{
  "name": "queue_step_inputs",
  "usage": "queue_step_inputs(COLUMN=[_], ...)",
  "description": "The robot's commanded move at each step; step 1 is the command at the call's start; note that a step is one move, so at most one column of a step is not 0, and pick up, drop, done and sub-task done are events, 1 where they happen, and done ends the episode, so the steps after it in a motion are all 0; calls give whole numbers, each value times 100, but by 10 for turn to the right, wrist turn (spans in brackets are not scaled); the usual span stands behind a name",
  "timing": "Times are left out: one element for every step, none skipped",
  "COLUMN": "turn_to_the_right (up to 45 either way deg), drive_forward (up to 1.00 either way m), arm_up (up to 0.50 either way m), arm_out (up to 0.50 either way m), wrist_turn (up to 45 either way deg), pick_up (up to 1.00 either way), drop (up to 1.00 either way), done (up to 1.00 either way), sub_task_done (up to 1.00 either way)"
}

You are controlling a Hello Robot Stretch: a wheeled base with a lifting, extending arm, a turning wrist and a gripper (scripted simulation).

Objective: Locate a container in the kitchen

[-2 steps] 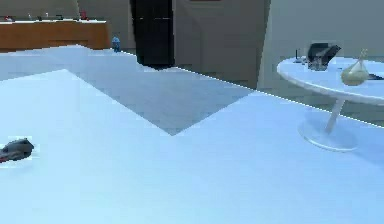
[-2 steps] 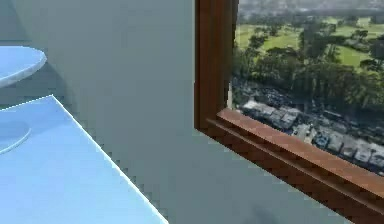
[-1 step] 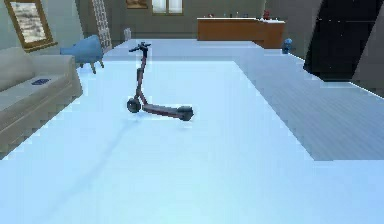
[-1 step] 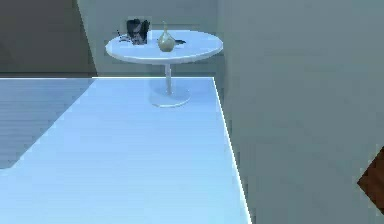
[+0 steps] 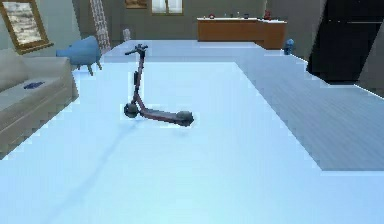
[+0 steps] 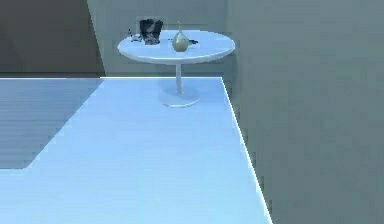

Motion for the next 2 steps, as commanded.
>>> queue_step_inputs(turn_to_the_right=[210,0], drive_forward=[0,100], arm_up=[0,0], arm_out=[0,0], wrist_turn=[0,0], pick_up=[0,0], drop=[0,0], done=[0,0], sub_task_done=[0,0])
